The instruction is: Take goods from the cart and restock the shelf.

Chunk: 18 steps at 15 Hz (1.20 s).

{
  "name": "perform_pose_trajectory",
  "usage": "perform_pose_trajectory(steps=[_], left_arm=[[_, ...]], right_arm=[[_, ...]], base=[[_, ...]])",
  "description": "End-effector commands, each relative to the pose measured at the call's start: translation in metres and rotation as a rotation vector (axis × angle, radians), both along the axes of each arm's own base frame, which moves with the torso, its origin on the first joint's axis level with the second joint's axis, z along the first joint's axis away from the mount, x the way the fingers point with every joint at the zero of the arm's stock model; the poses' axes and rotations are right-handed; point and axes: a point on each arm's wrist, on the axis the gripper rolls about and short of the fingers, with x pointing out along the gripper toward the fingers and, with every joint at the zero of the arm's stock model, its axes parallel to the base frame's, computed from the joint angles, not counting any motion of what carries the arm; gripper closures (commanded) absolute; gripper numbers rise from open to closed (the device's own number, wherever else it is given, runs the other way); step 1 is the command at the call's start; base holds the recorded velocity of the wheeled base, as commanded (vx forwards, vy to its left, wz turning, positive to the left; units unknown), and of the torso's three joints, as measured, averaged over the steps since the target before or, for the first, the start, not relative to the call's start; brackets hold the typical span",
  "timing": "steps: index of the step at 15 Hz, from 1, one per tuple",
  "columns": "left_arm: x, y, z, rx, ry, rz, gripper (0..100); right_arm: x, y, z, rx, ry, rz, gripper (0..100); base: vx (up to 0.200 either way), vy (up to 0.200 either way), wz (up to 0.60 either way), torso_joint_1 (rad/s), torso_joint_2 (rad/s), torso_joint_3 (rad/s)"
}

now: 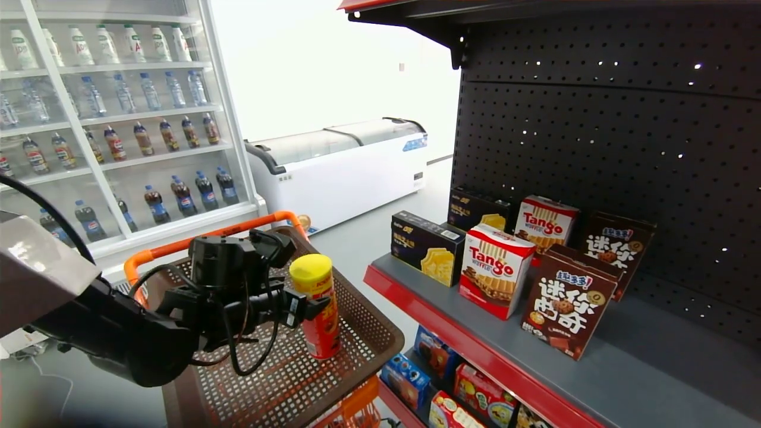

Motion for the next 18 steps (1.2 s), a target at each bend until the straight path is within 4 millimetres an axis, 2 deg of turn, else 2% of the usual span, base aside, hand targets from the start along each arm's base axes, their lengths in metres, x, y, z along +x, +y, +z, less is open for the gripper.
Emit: perform_pose_trajectory(steps=[1, 6, 15, 16, 18], left_arm=[[0.003, -0.008, -0.014, 0.010, 0.034, -0.022, 0], [0.008, -0.028, -0.024, 0.014, 0.047, -0.069, 0], [0.010, -0.031, -0.034, 0.028, 0.064, -0.080, 0], [0.011, -0.031, -0.035, 0.028, 0.066, -0.080, 100], [0.013, -0.032, -0.032, 0.019, 0.056, -0.076, 100]], right_arm=[[0.000, 0.000, 0.000, 0.000, 0.001, 0.001, 0], [0.000, 0.000, 0.000, 0.000, 0.001, 0.001, 0], [0.000, 0.000, 0.000, 0.000, 0.001, 0.001, 0], [0.000, 0.000, 0.000, 0.000, 0.001, 0.001, 0], [0.000, 0.000, 0.000, 0.000, 0.000, 0.001, 0]], base=[[0.000, 0.000, 0.00, 0.000, 0.00, 0.000], [0.000, 0.000, 0.00, 0.000, 0.00, 0.000], [0.000, 0.000, 0.00, 0.000, 0.00, 0.000], [0.000, 0.000, 0.00, 0.000, 0.00, 0.000], [0.000, 0.000, 0.00, 0.000, 0.00, 0.000]])
